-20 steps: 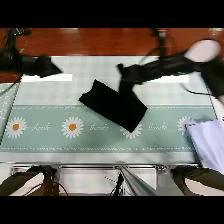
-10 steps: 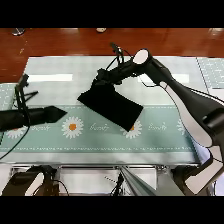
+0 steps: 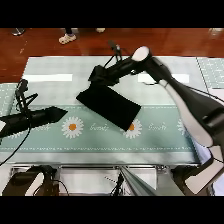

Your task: Fold the shirts.

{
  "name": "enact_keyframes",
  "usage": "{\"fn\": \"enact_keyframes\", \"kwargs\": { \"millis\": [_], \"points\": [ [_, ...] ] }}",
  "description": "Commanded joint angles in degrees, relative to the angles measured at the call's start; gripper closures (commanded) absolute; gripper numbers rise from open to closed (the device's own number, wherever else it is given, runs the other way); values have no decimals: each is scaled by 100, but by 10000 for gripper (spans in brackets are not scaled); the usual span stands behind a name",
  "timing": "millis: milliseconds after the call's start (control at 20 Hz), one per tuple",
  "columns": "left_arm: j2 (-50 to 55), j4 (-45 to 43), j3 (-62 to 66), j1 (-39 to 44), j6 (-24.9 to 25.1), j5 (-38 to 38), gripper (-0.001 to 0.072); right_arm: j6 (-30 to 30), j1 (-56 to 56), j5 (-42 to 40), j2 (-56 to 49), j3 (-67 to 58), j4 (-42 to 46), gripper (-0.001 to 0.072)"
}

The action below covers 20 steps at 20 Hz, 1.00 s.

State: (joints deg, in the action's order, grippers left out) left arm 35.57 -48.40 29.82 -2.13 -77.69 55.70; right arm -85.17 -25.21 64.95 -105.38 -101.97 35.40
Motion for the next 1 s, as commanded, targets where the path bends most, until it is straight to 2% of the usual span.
{"fn": "enact_keyframes", "kwargs": {
  "millis": [0,100,200,250,350,450,500,600,650,700,750,850,950],
  "points": [
    [-7,17,-15,-4,9,-105,681,-157,608,1628,944,-9,734,92],
    [-7,17,-15,-4,9,-61,681,-588,765,2184,1965,48,3128,92],
    [-7,17,-15,-4,9,17,680,-1145,763,2035,3329,807,5549,91],
    [-7,17,-15,-4,11,28,680,-1547,802,1729,4013,1443,6242,92],
    [-7,20,-15,-4,9,28,680,-2562,925,920,5431,3200,6730,91],
    [-7,26,-15,2,9,26,681,-3803,955,52,6599,5213,6448,92],
    [-7,28,-15,2,9,26,681,-4293,957,-518,6999,6199,5860,92],
    [-7,26,-15,0,11,22,681,-4551,955,-1768,7243,7628,4133,92],
    [-7,26,-15,0,11,15,681,-4409,938,-2428,7169,8157,3136,92],
    [-7,26,-15,2,9,-4,681,-4022,940,-2964,6996,8480,2330,92],
    [-7,42,-15,0,9,-9,681,-3641,940,-3272,6754,8574,1851,92],
    [-7,42,-15,2,9,-15,681,-2719,940,-3414,6019,8408,1060,92],
    [-7,42,-15,2,9,-15,681,-1414,940,-3237,5125,8021,4,92]
  ]
}}
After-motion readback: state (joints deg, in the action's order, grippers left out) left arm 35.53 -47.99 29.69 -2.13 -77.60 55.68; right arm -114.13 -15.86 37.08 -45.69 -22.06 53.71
